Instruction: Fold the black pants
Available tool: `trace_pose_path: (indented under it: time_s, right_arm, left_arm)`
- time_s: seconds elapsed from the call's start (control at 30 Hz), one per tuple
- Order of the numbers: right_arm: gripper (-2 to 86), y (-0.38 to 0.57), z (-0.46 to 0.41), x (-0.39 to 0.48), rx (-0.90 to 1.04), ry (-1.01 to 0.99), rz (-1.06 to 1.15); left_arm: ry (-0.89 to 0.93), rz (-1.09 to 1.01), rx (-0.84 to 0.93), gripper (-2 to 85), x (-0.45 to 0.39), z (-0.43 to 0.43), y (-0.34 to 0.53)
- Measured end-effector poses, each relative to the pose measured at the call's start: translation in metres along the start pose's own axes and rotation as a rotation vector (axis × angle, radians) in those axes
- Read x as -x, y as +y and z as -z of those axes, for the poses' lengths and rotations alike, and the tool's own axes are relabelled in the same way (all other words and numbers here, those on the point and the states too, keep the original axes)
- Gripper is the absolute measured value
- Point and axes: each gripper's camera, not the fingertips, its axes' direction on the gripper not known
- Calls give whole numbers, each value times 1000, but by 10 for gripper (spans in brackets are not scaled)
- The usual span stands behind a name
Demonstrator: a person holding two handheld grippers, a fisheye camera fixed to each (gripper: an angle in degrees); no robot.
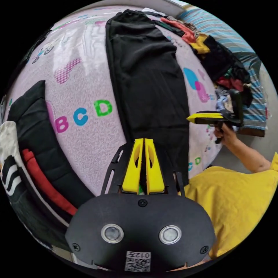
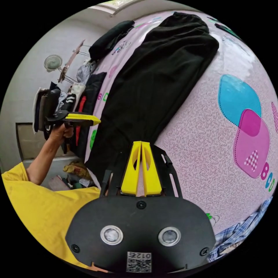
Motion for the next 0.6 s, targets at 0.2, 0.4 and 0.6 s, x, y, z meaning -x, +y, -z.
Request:
trace_pose_path:
  time_s: [0.2,0.4,0.6]
  right_arm:
    - [3,21,-10,28,4,135,43]
    - [8,70,-24,74,86,38,226]
    - [33,109,-53,75,233,-87,155]
  left_arm:
    - [-86,157,-76,8,18,10,63]
    - [112,111,-53,42,-2,-1,154]
    - [232,193,12,91,-3,-44,214]
